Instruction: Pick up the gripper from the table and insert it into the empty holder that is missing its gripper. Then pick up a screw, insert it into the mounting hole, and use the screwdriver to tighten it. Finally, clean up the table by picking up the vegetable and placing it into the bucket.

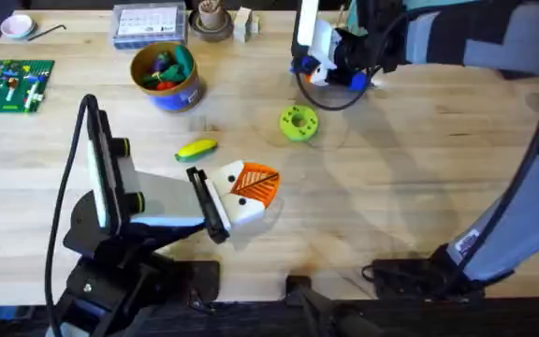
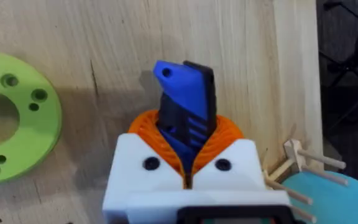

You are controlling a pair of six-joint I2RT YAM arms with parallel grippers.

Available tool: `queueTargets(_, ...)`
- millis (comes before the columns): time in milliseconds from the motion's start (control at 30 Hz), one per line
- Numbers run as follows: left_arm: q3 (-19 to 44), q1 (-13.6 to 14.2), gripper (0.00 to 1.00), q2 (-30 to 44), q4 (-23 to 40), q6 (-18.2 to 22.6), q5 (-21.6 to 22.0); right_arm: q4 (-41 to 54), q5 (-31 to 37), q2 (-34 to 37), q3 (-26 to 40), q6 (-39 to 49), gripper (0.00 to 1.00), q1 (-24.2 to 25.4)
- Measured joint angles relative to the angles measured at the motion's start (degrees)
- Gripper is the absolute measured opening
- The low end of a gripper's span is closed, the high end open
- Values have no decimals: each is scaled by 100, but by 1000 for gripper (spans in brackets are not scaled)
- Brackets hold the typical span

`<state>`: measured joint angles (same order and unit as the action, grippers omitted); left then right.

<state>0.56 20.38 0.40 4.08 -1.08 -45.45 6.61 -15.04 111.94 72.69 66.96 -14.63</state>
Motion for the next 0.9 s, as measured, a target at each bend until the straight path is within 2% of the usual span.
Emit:
queueTargets(133,0,0,4,0,0,0,6,-17,68,96,20,-63,23,-44)
queueTargets(200,0,0,4,0,0,1,7,42,81,105,37,-171,105,-44)
queueTargets(267,0,0,4,0,0,0,9,105,78,107,39,-256,253,-44)
queueTargets(333,0,0,4,0,0,1,16,165,74,129,39,-354,501,-44)
queueTargets(400,0,0,8,0,0,1,21,166,95,151,39,-558,812,-46)
queueTargets(467,0,0,57,0,0,5,21,179,169,137,39,-759,814,-46)
queueTargets(533,0,0,172,0,0,17,21,205,242,79,39,-969,815,-46)
queueTargets(600,0,0,335,0,0,17,21,235,333,-55,39,-1137,817,-46)
queueTargets(667,0,0,440,0,-2,22,23,249,392,-257,39,-1247,817,-46)
queueTargets(833,0,0,882,0,0,9,24,257,478,-1151,39,-1475,817,-46)
queueTargets(867,0,0,954,0,-1,15,24,269,479,-1326,39,-1516,819,-46)
queueTargets(900,0,0,983,0,0,18,24,290,478,-1531,39,-1567,819,-46)
